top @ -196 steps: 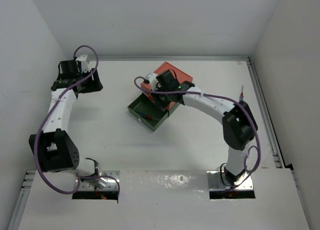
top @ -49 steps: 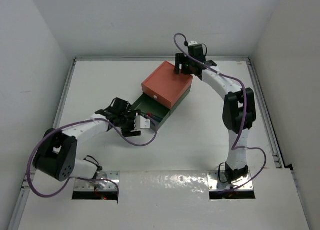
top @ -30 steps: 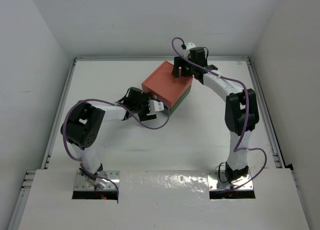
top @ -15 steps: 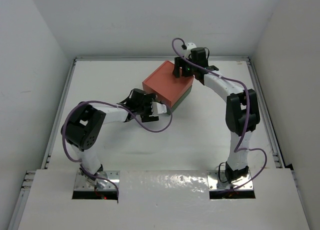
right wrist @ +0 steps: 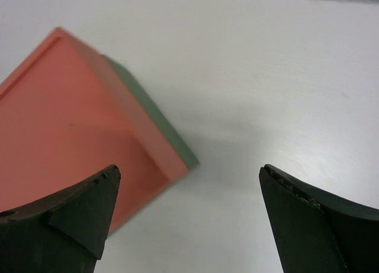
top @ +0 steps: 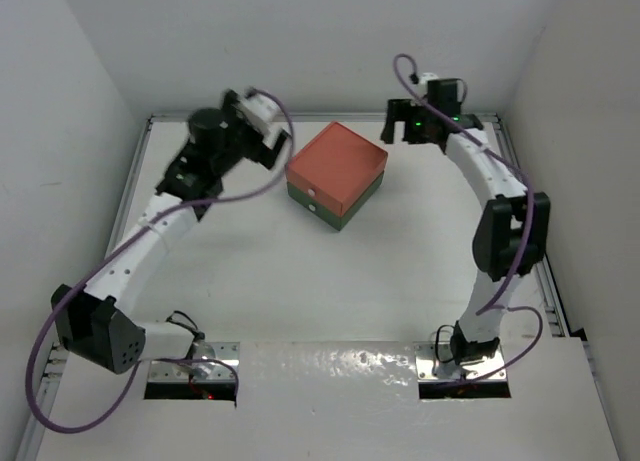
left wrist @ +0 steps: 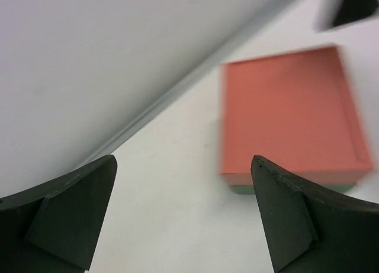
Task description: Sort the tools into containers
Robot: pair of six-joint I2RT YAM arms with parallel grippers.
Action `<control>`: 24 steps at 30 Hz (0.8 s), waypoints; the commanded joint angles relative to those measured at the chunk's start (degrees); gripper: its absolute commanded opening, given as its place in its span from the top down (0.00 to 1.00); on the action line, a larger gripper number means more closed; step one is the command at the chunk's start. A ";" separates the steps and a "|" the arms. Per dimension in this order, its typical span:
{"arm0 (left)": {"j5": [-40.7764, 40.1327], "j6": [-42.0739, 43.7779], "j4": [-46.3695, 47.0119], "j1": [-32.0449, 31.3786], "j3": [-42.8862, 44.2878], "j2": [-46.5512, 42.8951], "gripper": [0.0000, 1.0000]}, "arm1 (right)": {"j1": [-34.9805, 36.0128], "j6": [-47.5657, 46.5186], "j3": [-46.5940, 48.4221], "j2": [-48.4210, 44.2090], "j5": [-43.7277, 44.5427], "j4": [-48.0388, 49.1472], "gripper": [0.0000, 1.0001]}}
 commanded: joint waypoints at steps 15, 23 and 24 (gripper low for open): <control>-13.77 -21.20 -15.74 31.30 -4.71 10.84 0.13 | -23.78 9.00 -39.79 -28.12 3.42 -4.22 0.01; -11.51 -19.80 -11.70 31.39 -11.83 7.42 0.18 | -23.78 9.52 -47.16 -31.01 -1.14 -0.03 0.01; -11.41 -19.10 -10.73 31.39 -12.54 6.37 0.18 | -23.78 9.79 -48.39 -31.54 -1.32 1.80 0.01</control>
